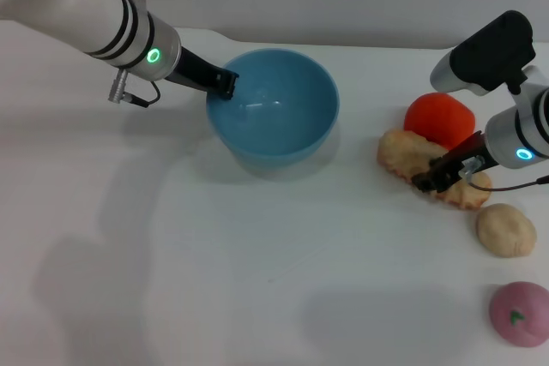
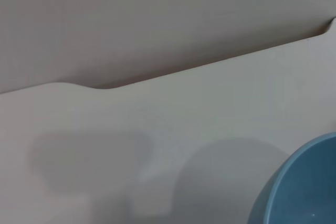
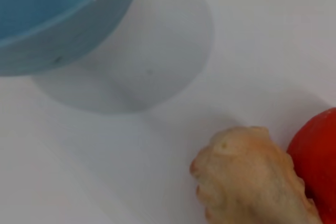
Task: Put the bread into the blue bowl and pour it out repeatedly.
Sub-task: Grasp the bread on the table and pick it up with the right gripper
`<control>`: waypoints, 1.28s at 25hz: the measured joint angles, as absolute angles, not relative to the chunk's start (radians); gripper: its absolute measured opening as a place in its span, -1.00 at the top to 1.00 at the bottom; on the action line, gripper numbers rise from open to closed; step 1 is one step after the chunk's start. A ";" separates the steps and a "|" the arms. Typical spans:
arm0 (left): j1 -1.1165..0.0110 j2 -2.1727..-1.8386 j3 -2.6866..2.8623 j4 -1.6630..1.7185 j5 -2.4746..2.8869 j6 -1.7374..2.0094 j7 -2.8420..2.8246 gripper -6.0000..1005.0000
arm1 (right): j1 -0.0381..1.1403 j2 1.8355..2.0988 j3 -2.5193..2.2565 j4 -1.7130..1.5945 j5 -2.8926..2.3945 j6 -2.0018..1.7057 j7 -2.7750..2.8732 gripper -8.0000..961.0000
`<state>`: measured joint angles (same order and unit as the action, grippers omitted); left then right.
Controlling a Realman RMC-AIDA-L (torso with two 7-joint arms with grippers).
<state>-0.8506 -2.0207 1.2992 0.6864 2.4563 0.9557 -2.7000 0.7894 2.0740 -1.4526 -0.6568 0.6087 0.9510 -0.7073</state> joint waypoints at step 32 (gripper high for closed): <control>-0.854 -2.049 1.305 0.689 2.456 0.965 -2.704 0.99 | 0.643 2.065 -1.203 -1.060 0.743 1.146 -0.752 0.75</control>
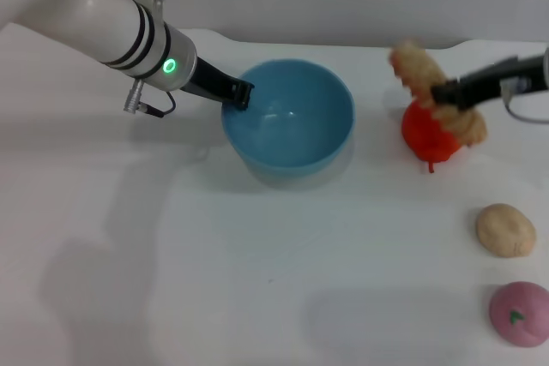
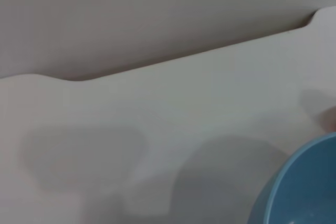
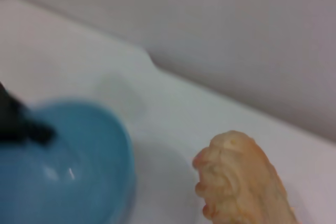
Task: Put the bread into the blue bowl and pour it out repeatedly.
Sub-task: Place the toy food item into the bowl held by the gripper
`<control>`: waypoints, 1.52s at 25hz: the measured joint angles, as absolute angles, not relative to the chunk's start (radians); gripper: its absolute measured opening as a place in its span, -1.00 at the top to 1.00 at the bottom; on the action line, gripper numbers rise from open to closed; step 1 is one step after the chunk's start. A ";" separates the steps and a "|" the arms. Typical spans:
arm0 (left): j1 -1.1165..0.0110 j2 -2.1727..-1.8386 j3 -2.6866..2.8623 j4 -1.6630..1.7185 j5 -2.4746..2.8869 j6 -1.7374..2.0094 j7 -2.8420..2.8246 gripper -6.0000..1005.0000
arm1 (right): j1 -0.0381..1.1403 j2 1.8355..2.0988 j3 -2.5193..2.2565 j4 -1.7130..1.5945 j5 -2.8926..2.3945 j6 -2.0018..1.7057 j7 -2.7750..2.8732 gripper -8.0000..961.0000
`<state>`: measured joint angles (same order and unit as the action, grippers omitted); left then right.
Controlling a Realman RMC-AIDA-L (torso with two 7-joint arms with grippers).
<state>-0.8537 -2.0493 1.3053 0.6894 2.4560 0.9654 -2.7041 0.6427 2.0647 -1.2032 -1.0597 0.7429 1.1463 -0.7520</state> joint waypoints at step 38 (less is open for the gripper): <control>-0.891 -2.060 1.416 0.634 2.290 0.951 -2.697 0.99 | 0.630 2.072 -1.294 -0.979 1.298 1.169 -1.214 0.36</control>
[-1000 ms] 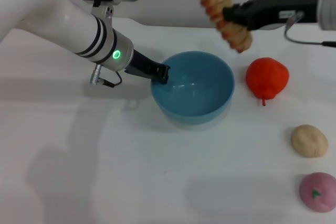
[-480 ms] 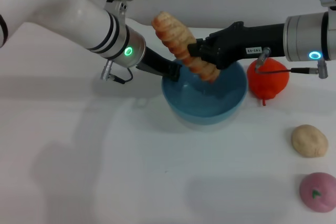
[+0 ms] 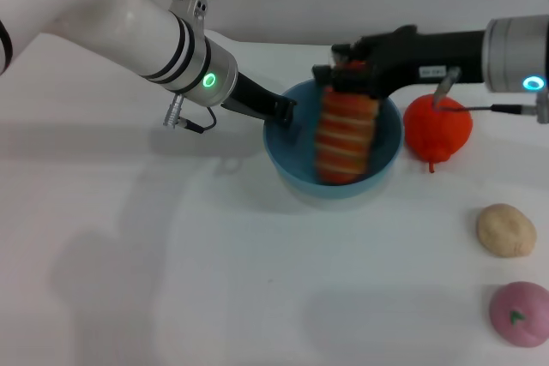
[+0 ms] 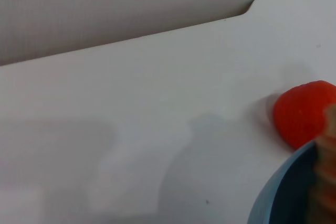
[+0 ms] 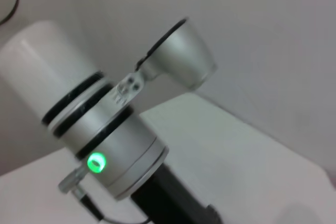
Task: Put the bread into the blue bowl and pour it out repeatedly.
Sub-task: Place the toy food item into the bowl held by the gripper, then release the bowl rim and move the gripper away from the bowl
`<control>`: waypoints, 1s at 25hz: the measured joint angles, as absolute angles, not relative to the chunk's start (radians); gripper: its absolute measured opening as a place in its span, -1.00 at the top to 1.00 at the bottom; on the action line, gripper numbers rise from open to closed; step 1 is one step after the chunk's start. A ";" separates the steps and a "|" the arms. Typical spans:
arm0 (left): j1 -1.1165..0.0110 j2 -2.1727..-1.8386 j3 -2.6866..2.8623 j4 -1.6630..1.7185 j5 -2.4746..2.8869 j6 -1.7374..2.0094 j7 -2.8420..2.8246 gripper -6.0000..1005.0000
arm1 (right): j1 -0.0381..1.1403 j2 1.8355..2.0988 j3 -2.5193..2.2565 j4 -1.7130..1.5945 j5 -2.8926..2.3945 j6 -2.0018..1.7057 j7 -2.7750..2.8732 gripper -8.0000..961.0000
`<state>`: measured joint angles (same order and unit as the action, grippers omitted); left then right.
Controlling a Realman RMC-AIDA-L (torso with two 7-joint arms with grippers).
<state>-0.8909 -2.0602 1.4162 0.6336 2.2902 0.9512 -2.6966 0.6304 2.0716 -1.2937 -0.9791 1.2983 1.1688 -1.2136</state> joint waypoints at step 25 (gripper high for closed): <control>-0.866 -2.051 1.382 0.495 2.338 0.828 -2.696 0.97 | 0.458 2.076 -0.902 -0.961 1.525 1.190 -1.355 0.00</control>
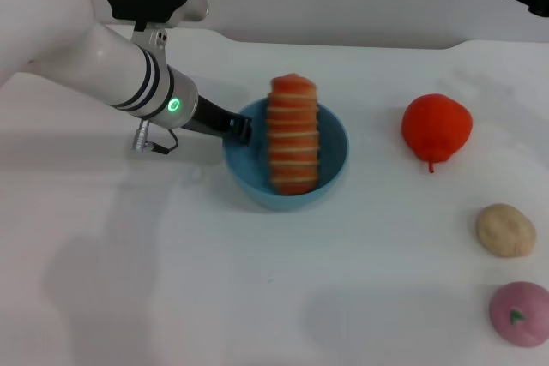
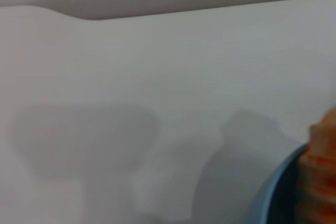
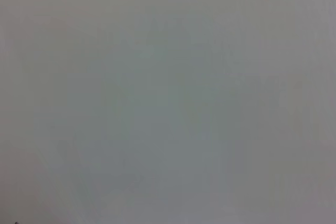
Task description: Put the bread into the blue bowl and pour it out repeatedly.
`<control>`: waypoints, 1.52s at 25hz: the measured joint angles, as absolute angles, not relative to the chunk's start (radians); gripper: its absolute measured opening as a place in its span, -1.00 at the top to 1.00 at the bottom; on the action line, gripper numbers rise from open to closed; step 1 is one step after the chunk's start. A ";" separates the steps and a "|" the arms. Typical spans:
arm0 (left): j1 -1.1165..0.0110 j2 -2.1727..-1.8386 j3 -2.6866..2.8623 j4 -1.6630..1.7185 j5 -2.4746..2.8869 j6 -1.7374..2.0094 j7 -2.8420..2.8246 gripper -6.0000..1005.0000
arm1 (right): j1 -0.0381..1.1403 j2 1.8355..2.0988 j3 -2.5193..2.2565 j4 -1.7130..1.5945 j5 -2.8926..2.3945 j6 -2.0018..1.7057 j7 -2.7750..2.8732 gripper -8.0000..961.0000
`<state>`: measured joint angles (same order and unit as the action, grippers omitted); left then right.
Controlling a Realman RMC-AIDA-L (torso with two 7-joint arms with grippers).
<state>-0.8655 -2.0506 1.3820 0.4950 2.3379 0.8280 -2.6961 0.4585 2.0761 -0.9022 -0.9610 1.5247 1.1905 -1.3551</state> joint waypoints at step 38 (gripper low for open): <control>-0.362 -2.061 1.393 1.005 1.884 0.313 -2.313 0.22 | 0.413 2.054 -0.602 -0.545 2.021 1.267 -1.382 0.00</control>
<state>-0.3623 -2.0609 1.3930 1.0053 1.8840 0.3132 -2.3129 0.4129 2.0543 -0.6022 -0.5448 2.0211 1.2667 -1.3822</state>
